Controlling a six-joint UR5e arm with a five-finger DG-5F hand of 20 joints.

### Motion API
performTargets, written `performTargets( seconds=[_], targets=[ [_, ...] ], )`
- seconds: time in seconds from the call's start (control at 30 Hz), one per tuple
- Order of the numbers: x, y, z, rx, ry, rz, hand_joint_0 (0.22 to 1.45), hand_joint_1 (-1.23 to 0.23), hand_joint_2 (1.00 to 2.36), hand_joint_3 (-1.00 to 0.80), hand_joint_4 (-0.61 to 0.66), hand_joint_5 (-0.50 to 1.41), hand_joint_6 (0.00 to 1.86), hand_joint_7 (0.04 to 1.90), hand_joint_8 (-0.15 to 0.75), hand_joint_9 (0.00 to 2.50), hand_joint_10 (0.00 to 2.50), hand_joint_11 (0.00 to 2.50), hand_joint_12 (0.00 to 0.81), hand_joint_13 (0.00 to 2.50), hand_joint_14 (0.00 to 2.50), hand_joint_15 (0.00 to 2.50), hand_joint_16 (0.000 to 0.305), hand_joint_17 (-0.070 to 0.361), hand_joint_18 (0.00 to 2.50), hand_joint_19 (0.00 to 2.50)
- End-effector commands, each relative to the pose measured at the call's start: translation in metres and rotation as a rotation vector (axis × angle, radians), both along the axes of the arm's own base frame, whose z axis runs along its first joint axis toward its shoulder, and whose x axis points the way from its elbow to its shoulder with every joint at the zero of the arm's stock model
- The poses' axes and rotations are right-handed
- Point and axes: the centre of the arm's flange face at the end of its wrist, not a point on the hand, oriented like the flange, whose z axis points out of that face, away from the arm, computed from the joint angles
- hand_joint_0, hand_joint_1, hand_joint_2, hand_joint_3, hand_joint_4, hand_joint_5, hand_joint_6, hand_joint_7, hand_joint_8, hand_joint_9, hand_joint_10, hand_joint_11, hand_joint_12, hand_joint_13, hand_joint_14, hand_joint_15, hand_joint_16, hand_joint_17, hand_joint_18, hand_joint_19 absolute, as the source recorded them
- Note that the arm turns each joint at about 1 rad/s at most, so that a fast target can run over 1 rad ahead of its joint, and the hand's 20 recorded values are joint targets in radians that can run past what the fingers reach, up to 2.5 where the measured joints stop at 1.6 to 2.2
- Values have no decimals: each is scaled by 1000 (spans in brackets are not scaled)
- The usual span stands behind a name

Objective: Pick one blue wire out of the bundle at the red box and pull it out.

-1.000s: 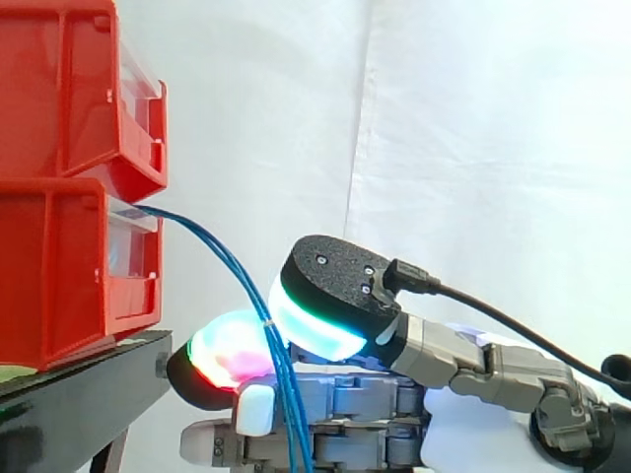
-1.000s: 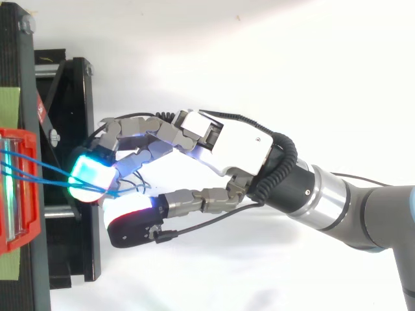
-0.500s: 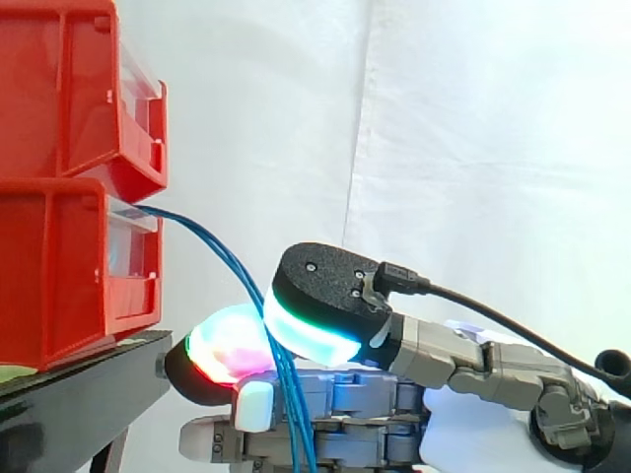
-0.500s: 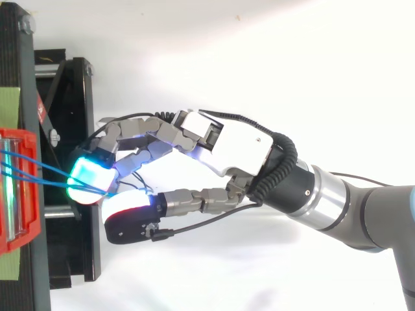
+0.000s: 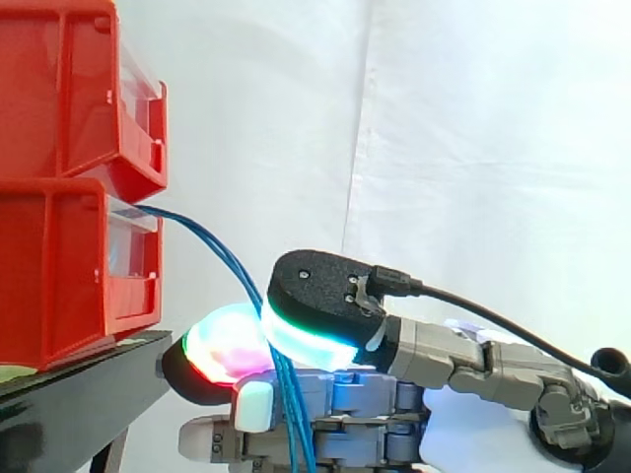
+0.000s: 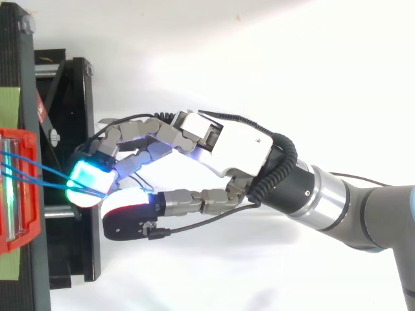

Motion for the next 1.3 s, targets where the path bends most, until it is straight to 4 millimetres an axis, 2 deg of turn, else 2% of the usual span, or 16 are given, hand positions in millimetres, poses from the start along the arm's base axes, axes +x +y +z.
performTargets(
  seconds=[0.0,0.07,0.1,0.17,0.27,0.33,0.53,1.03,1.27],
  targets=[
    [0,0,0,-6,4,-4,576,-744,1005,-59,184,-155,871,897,290,863,15,771,395,516,10,297,62,140,280,231],
    [0,0,0,-6,3,-5,579,-732,1003,-25,158,-150,877,893,298,878,16,780,409,531,10,287,65,147,300,224],
    [0,1,0,-6,3,-5,556,-727,1107,-42,146,-150,879,898,306,891,12,762,415,537,10,290,66,150,314,220],
    [0,2,0,-6,3,-3,553,-735,1146,-40,129,-148,882,911,306,892,12,761,416,548,9,284,67,150,324,209],
    [1,2,1,-3,-5,-1,579,-760,1090,-25,100,-151,883,933,299,887,15,761,411,541,10,286,65,147,317,206],
    [0,2,2,-3,-5,-1,610,-770,1000,-3,97,-156,890,922,292,872,16,775,403,529,10,289,64,143,307,199],
    [0,2,1,-1,-6,0,600,-785,1005,-15,134,-161,896,891,284,870,16,785,394,518,10,285,63,141,297,207],
    [0,4,2,85,-46,44,576,-751,1002,-33,176,-148,891,963,293,897,15,759,408,528,10,294,66,148,303,216],
    [0,1,11,153,-81,72,573,-751,1003,-38,179,-143,895,985,300,918,15,786,407,534,10,296,66,148,304,209]
  ],
)
